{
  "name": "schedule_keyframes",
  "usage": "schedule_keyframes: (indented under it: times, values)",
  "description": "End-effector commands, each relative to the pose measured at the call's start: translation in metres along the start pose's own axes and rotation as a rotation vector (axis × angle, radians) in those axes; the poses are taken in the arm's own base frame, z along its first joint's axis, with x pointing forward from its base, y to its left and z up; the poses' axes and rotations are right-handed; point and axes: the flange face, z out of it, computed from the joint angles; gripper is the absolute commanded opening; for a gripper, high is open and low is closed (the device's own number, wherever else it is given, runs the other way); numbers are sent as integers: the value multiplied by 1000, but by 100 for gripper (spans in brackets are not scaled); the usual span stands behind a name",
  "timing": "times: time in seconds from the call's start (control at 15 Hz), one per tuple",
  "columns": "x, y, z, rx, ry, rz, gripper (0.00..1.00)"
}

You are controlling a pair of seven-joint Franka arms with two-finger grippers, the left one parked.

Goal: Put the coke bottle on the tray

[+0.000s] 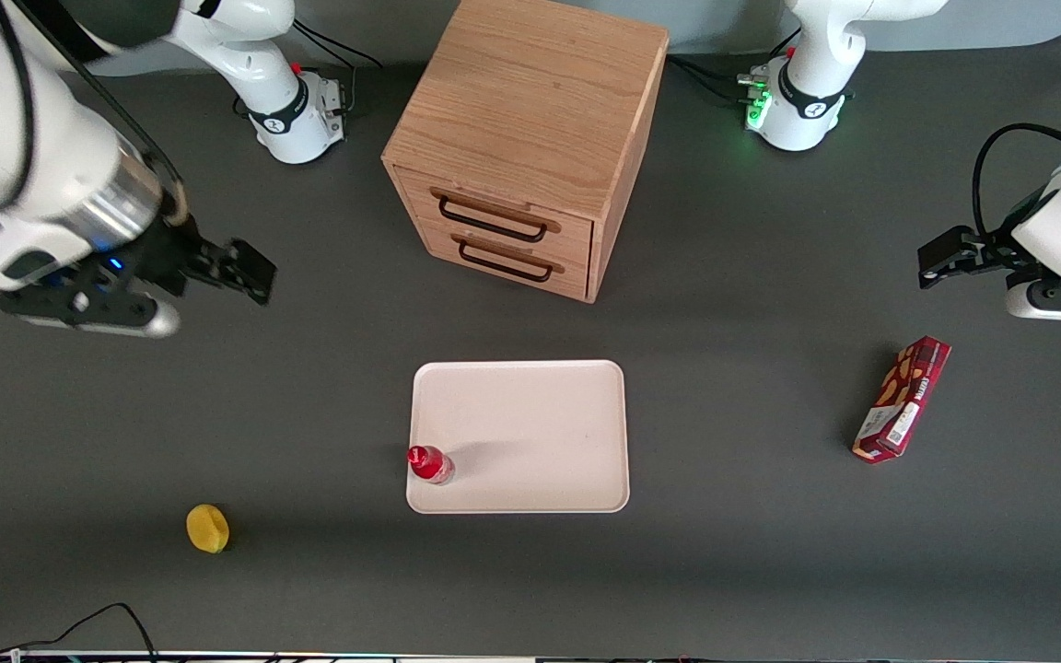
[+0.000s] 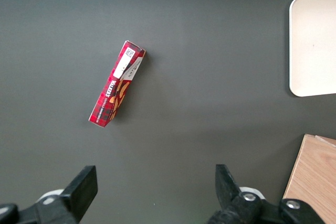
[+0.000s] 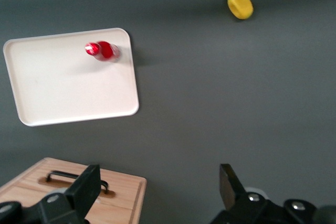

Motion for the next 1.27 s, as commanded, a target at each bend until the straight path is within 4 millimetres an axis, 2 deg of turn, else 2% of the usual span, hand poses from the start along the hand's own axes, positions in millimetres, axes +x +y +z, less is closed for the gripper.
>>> schedule_keyframes:
  times: [0.0, 0.13, 0.2, 0.27, 0.33, 0.4, 0.53, 0.73, 0.87, 1.2]
  values:
    - [-34, 77, 25, 34, -23, -28, 100]
    - [-60, 123, 66, 44, 17, -56, 100]
    - [-74, 137, 88, 40, 47, -67, 100]
    - [-85, 140, 111, 35, 49, -63, 100]
    - [-93, 141, 126, 33, 55, -62, 100]
    - [-96, 141, 131, 31, 56, -64, 100]
    - [-95, 137, 125, 34, 49, -54, 100]
    - [-81, 134, 96, 40, 6, -19, 100]
    - [-79, 134, 82, 38, -17, -20, 100]
    - [-79, 145, 67, 48, -19, -4, 100]
